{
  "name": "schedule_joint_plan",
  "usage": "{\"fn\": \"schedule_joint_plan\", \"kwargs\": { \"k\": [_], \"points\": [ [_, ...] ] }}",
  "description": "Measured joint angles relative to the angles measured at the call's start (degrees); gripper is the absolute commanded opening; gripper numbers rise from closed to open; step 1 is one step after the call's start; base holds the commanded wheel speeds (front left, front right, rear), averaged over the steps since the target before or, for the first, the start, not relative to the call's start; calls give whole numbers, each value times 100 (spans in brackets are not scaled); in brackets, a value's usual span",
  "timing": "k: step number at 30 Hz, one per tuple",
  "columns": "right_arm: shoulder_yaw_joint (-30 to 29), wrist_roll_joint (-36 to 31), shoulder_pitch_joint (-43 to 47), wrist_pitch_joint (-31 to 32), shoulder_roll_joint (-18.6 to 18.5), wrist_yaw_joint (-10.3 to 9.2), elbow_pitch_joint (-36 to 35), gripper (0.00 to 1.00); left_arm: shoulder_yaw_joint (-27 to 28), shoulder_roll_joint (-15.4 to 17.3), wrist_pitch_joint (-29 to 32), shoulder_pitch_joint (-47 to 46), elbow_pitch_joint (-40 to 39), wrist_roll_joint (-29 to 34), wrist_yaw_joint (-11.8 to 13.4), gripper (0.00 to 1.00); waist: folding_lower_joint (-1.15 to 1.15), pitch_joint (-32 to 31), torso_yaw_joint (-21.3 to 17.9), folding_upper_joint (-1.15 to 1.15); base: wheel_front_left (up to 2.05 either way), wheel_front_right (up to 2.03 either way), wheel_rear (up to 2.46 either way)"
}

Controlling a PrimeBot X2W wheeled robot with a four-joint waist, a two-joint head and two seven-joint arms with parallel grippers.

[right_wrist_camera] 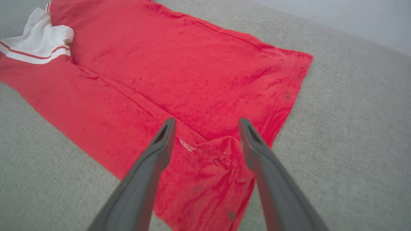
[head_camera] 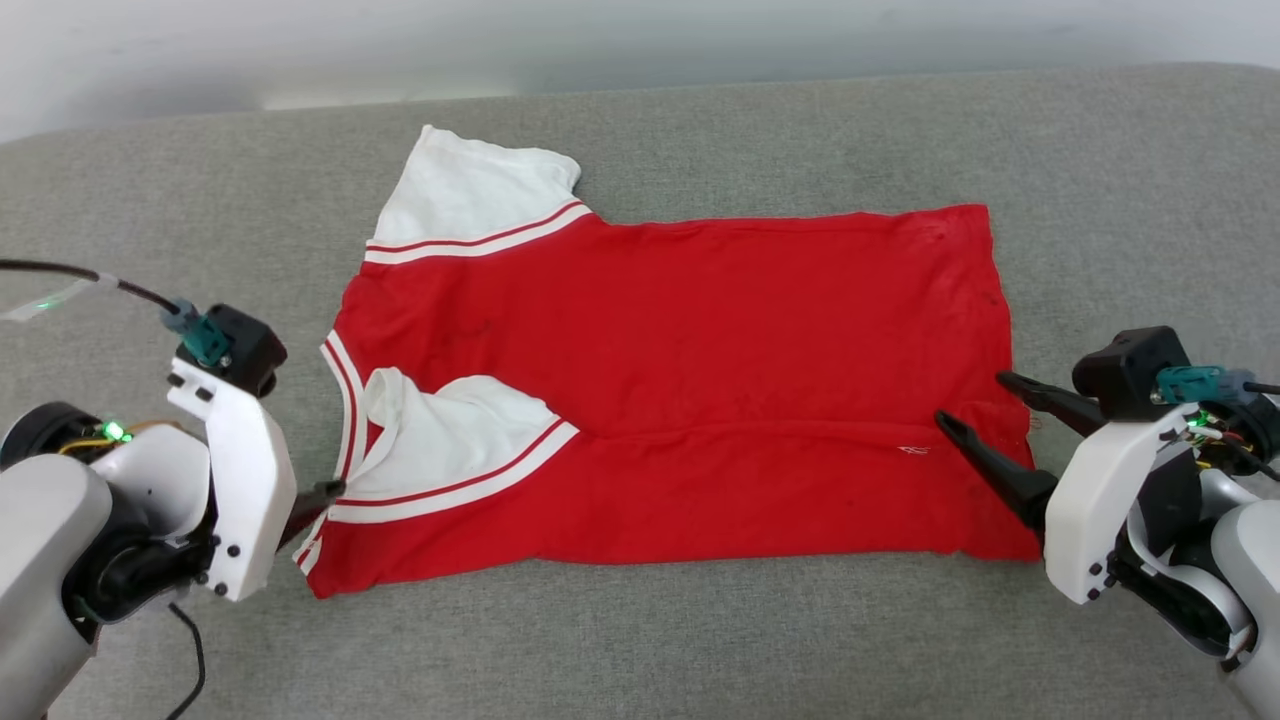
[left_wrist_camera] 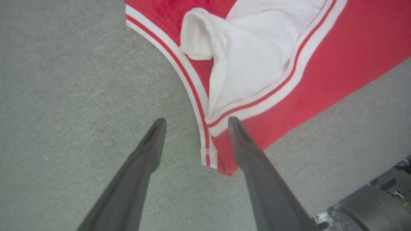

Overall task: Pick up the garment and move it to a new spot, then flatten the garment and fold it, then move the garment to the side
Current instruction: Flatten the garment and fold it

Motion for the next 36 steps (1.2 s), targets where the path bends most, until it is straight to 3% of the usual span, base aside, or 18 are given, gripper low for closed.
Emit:
{"fn": "schedule_joint_plan", "kwargs": {
  "k": [7, 17, 18, 19, 23, 28, 36],
  "points": [
    [129, 43, -76, 88, 63, 0, -10, 100, -214, 66, 943, 15, 93, -454, 48, 100, 0, 109, -156, 0, 0, 0, 0],
    [301, 129, -322, 33, 146, 0, 160, 100, -438, -137, 1102, 123, 680, -479, -30, 100, -1, 292, -365, 0, 0, 0, 0],
    [312, 140, -350, 21, 146, 0, 175, 100, -443, -158, 1085, 122, 722, -481, -56, 29, -1, 296, -377, 0, 0, 0, 0],
    [318, 146, -391, 2, 145, 0, 191, 100, -448, -175, 1066, 116, 756, -480, -83, 0, -1, 291, -383, 0, 0, 0, 0],
    [360, 164, -554, -16, 67, 0, 196, 100, -481, -194, 932, 70, 876, -407, -160, 0, 0, 209, -374, 0, 0, 0, 0],
    [452, 202, -988, 272, -296, 0, 71, 100, -531, -202, 770, 52, 766, -309, -253, 0, 0, 51, -338, 0, 0, 0, 0],
    [1254, 814, -1655, 1935, -1125, 0, -140, 100, -587, -60, 662, 9, 252, -149, -304, 0, 0, -64, -231, 0, 0, 0, 0]
  ]
}}
